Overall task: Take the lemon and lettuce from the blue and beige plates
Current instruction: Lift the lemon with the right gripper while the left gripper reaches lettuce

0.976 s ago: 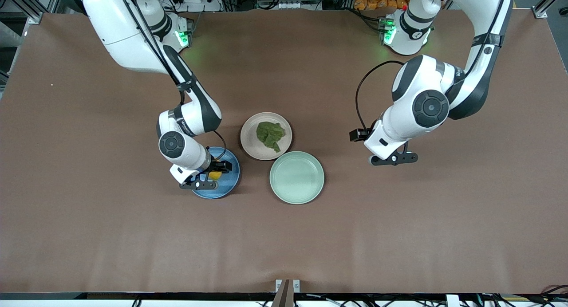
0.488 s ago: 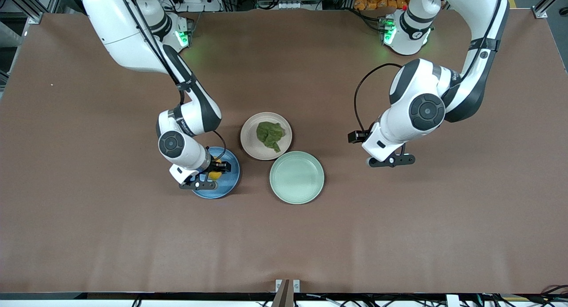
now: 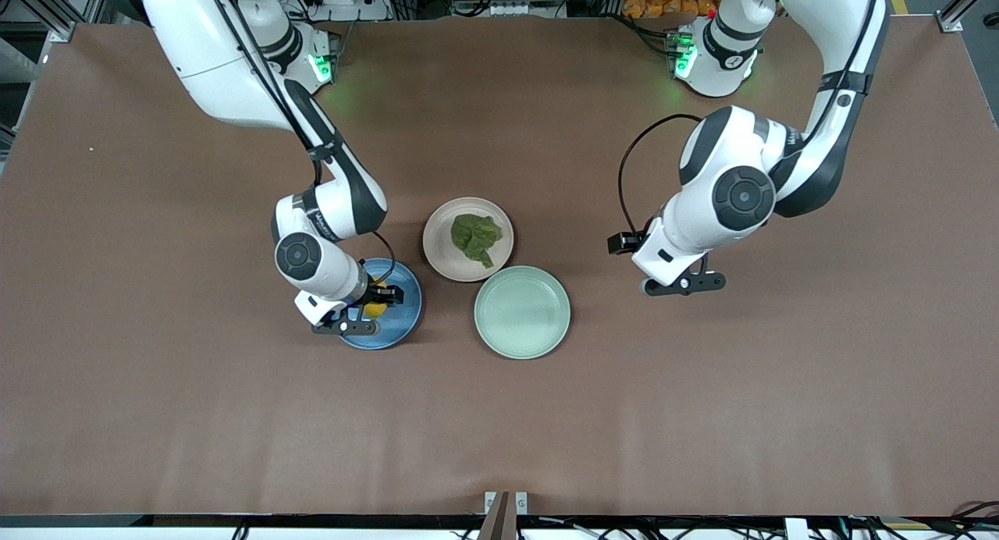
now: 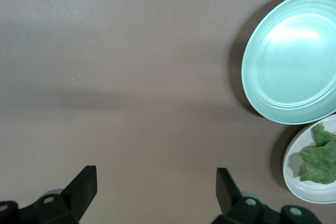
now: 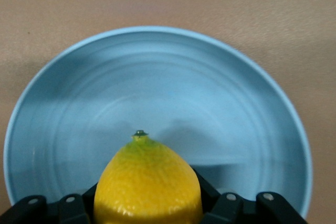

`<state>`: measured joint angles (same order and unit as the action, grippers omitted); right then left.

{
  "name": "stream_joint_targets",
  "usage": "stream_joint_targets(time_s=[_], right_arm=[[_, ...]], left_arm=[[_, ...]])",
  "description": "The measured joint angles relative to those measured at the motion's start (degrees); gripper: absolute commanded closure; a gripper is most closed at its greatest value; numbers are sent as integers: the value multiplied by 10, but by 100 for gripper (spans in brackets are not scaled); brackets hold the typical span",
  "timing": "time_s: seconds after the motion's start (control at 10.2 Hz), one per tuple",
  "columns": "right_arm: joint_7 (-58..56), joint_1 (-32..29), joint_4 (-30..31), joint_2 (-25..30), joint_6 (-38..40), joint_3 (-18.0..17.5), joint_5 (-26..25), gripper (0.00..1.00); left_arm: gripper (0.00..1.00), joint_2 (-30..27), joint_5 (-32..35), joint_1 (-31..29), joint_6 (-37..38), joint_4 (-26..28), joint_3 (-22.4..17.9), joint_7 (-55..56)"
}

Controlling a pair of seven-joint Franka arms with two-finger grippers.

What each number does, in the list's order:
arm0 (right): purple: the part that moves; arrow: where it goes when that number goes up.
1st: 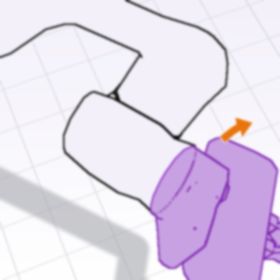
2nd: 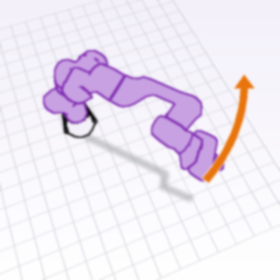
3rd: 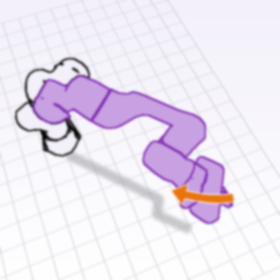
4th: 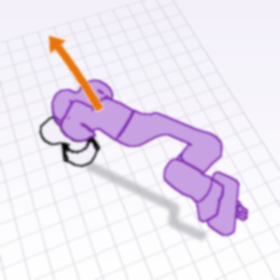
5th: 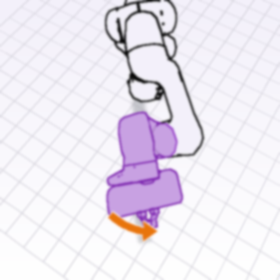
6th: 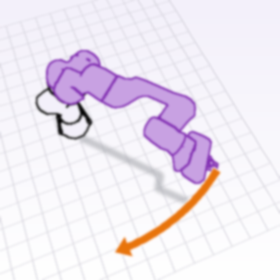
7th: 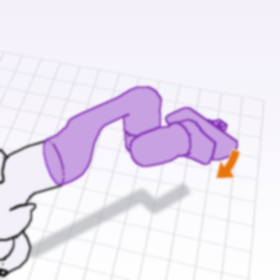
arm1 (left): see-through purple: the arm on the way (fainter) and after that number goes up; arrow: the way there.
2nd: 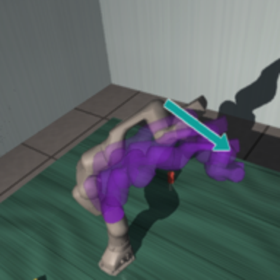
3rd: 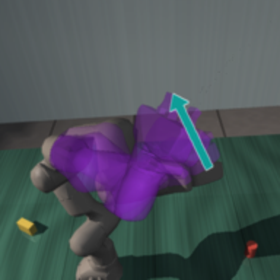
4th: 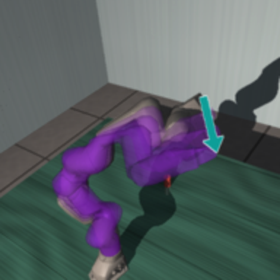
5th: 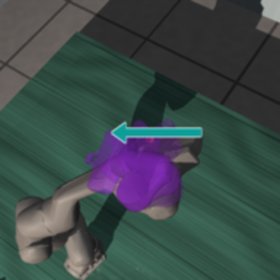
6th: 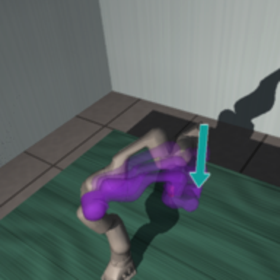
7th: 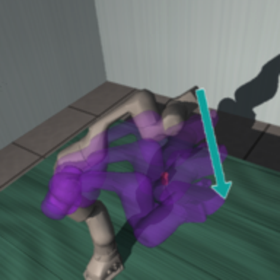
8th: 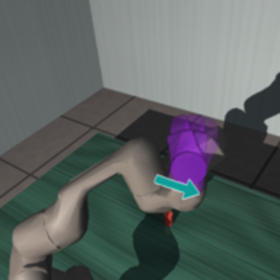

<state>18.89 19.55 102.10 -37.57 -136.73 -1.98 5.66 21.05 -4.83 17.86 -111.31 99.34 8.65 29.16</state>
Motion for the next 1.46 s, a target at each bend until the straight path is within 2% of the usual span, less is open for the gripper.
stream_joint_targets(time_s=[0.39, 0.78, 1.07, 1.27, 1.46], right_arm=[[-7, -18, -71, 8, 108, 3, 0, 87], [-108, -84, -129, 14, 210, 5, -3, 90], [-162, -130, -138, 25, 238, 5, -62, 90], [-202, -151, -139, 37, 242, 6, -73, 90], [-253, -193, -139, 52, 243, 8, -75, 90]], left_arm=[[0, 24, 13, 19, -10, -13, 0, 33], [0, 37, 13, 59, -43, -21, 1, 117], [0, 88, 17, 111, -55, -68, 0, 190], [0, 123, 23, 148, -56, -113, 1, 238], [0, 149, 26, 200, -80, -128, 0, 291]])
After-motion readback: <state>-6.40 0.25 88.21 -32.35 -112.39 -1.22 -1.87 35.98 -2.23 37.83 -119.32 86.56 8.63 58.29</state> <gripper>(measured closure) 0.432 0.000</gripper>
